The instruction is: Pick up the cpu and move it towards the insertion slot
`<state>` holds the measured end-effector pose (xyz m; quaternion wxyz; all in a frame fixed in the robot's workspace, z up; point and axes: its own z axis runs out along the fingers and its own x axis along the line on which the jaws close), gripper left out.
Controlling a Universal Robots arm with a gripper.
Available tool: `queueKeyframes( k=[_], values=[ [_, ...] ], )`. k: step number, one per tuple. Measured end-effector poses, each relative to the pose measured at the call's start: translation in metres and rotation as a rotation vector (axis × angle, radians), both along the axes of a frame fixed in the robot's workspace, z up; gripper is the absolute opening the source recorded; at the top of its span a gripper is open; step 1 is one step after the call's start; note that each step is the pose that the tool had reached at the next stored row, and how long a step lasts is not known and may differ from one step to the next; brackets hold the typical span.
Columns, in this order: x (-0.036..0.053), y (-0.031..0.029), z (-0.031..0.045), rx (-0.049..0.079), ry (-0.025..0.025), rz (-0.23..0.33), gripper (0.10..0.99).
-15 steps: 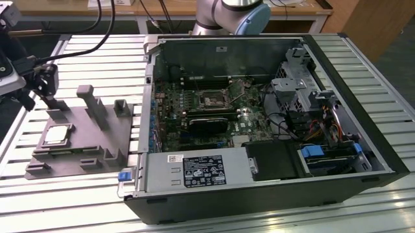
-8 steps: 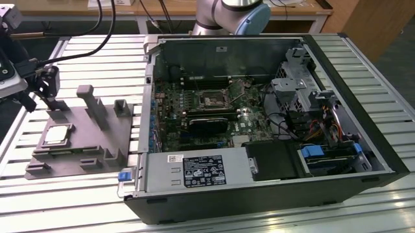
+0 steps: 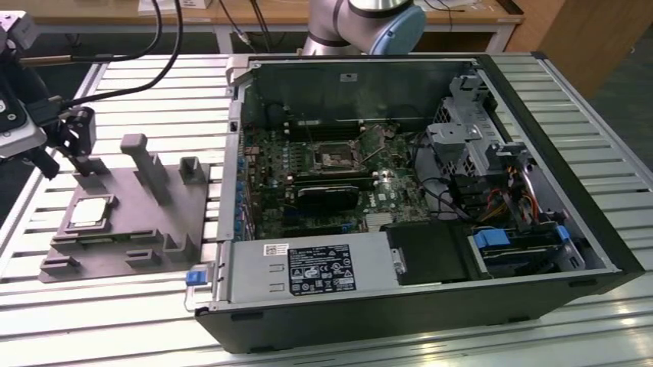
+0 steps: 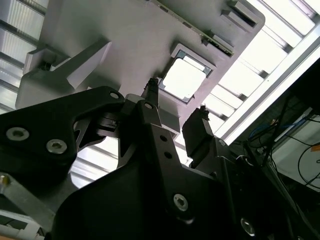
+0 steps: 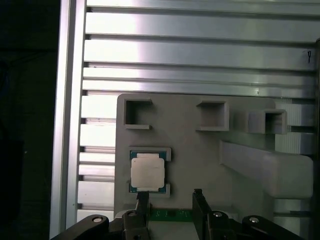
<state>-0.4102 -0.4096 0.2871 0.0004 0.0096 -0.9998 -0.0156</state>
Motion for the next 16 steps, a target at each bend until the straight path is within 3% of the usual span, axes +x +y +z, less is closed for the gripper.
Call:
queueKeyframes(
  k=[16],
  values=[
    [0.0, 0.0, -0.0089, 0.0, 0.0, 0.0, 0.475]
  ],
)
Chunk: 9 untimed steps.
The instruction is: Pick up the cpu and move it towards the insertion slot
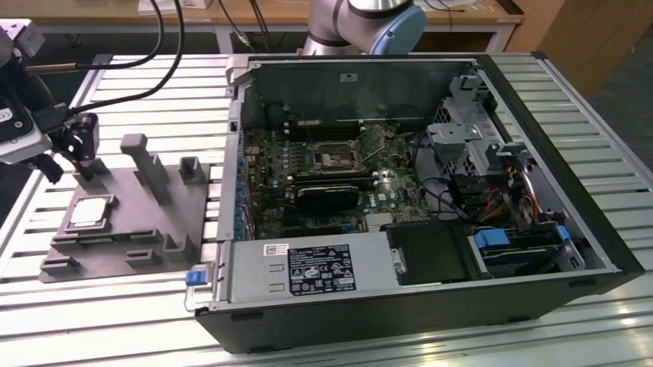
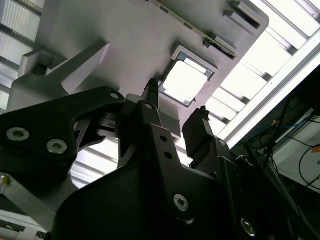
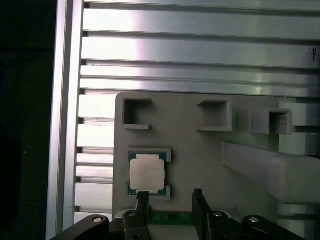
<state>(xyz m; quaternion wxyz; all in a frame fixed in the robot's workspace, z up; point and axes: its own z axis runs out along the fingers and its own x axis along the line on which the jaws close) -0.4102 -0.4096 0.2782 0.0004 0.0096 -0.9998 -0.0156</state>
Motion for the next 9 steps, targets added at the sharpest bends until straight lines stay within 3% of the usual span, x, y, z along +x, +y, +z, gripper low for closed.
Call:
queueKeyframes(
  k=[9],
  values=[
    [0.0, 0.0, -0.0051, 0.0, 0.0, 0.0, 0.475]
  ],
)
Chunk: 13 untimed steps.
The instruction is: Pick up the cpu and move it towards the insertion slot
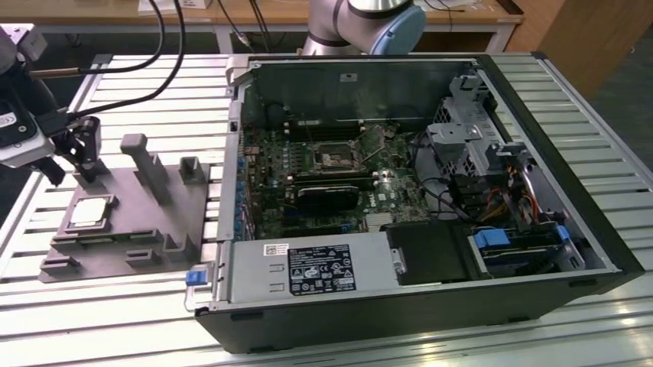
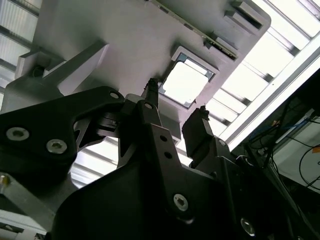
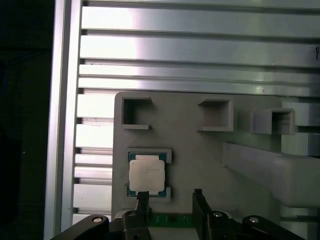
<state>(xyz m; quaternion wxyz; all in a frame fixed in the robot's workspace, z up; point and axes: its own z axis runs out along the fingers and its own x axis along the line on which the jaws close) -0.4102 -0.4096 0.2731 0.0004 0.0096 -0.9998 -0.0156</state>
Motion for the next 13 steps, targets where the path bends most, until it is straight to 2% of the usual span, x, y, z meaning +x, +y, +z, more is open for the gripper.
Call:
queueKeyframes(
  k=[13],
  values=[
    [0.0, 0.0, -0.0073, 0.0, 0.0, 0.0, 0.475]
  ],
)
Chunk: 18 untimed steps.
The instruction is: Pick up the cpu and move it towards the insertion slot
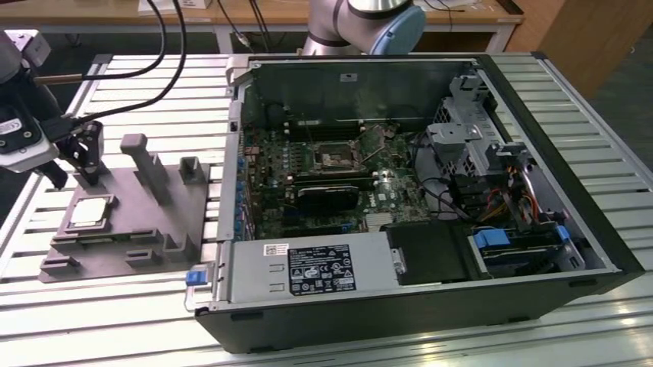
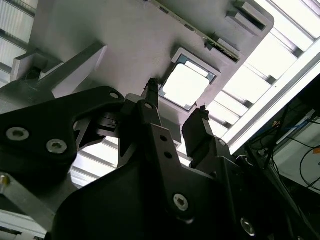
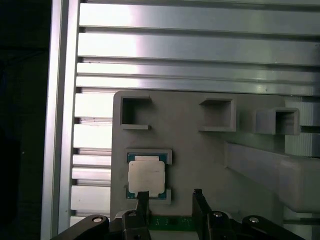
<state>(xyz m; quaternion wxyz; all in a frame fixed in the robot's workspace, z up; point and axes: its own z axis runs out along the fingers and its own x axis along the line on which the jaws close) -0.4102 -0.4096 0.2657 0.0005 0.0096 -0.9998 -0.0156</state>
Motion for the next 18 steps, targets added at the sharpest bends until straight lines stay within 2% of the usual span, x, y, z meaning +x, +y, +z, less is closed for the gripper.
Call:
queueKeyframes(
  k=[18],
  values=[
    [-0.0002, 0.0, -0.0104, 0.0, 0.0, 0.0, 0.475]
  ],
)
